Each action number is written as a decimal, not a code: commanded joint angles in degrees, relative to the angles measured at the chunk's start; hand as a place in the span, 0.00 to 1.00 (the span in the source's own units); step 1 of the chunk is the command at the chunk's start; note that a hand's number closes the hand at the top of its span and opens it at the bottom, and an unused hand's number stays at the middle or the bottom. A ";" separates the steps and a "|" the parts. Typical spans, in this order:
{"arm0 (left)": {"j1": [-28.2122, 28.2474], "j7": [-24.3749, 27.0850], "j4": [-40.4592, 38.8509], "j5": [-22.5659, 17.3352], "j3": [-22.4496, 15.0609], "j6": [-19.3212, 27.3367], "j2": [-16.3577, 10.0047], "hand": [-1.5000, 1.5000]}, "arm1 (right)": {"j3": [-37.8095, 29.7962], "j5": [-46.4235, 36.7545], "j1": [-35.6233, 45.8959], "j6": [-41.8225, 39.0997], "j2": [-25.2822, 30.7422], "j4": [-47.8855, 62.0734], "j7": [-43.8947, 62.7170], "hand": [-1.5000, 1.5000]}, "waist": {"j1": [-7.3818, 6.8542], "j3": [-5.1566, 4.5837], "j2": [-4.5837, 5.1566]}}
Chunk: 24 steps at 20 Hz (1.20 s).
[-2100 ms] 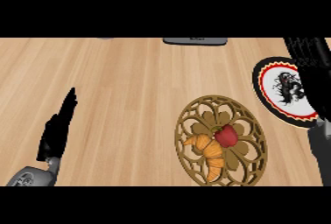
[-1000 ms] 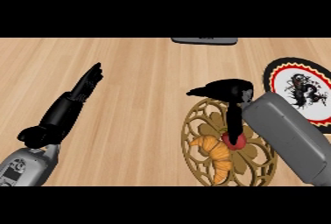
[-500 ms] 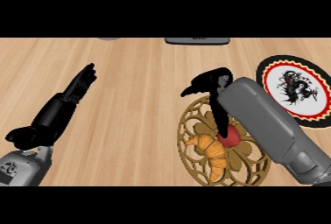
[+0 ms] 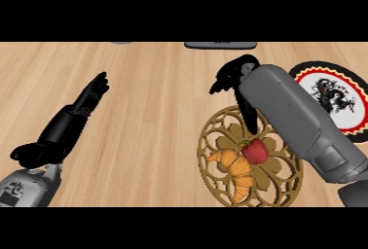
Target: Pick the bell pepper from the placemat and place it in the plate
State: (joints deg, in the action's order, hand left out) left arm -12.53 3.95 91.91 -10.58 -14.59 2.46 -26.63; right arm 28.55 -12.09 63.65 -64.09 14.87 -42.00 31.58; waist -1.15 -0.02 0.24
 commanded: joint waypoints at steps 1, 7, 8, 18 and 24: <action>-1.59 0.14 -1.74 -0.57 2.21 -2.77 0.10 0.50 | -1.10 -3.66 3.82 -1.88 0.16 6.16 -3.27 0.00 | -0.22 0.02 0.24; 3.61 1.90 0.69 1.16 2.82 -3.60 0.62 0.50 | -2.46 -3.96 2.13 -5.19 -1.97 7.50 -3.91 0.00 | 0.16 0.01 -0.11; 2.51 -3.32 4.99 0.30 3.15 -3.28 -0.13 0.50 | -0.78 -5.66 0.90 -4.29 -2.18 7.56 -5.42 0.00 | -0.13 0.04 -0.08; -0.66 0.04 -2.24 2.87 5.83 -5.62 2.18 0.50 | 2.88 -11.88 -2.21 -6.54 -1.21 7.69 -13.04 0.00 | 0.44 0.03 0.08; 2.79 -4.66 6.14 4.08 5.45 -3.69 3.33 0.50 | 6.29 -14.66 -8.19 -7.00 0.18 4.31 -15.60 0.00 | 0.43 0.06 -0.21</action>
State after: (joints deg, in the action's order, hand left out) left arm -10.48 2.29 94.04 -7.49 -9.34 -2.44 -23.83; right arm 33.50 -25.24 57.88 -66.63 13.37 -36.26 19.34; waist -0.78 0.01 0.16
